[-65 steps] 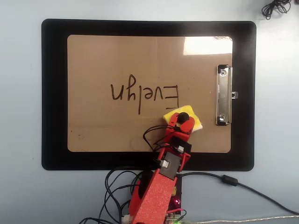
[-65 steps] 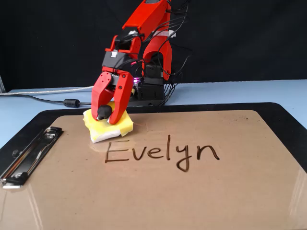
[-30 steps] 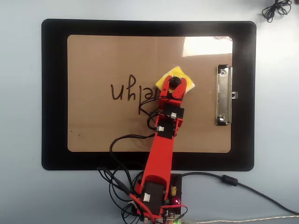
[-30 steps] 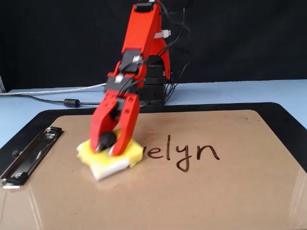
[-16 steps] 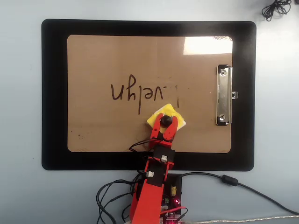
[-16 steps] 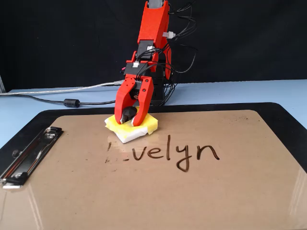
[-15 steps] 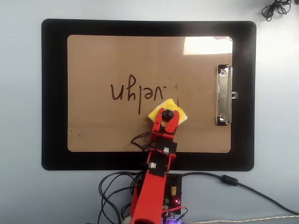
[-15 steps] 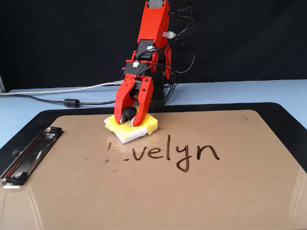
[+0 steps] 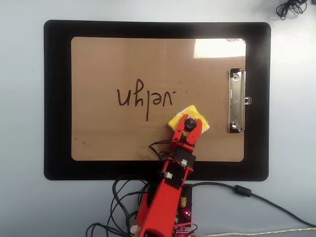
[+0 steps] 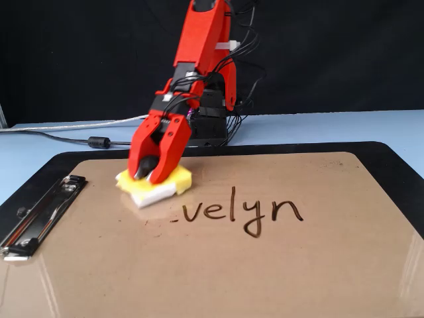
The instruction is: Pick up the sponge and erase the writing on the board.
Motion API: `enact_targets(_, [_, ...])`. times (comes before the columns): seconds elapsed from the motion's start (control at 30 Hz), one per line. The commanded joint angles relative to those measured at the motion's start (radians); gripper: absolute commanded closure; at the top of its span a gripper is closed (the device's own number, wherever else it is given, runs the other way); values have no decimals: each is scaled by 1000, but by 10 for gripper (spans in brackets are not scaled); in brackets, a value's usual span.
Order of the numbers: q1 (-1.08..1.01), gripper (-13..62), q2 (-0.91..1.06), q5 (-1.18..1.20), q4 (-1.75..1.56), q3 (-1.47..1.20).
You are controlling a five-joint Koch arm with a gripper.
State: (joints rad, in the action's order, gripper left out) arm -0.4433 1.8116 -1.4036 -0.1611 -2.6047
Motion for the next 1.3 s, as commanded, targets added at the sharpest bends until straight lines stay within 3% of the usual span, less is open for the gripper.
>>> enact_targets(0.0, [-17, 575, 75, 40, 6, -14])
enact_targets(0.1, [-11, 575, -9, 34, -14, 38])
enact_targets(0.23, [61, 575, -272, 26, -46, 284])
enact_targets(0.33, [63, 575, -322, 25, -40, 374])
enact_targets(0.43, [60, 575, -190, 26, -32, 236])
enact_targets(0.6, [69, 575, 199, 26, -32, -95])
enact_targets(0.67, [84, 575, 232, 18, -34, -115])
enact_targets(0.77, [155, 575, 84, -17, -58, -25])
enact_targets(0.93, [186, 575, -342, -35, -89, 402])
enact_targets(1.07, [218, 575, -551, -38, -87, 641])
enact_targets(1.17, [256, 575, -512, -44, -89, 561])
enact_targets(1.27, [264, 575, -321, -44, -110, 336])
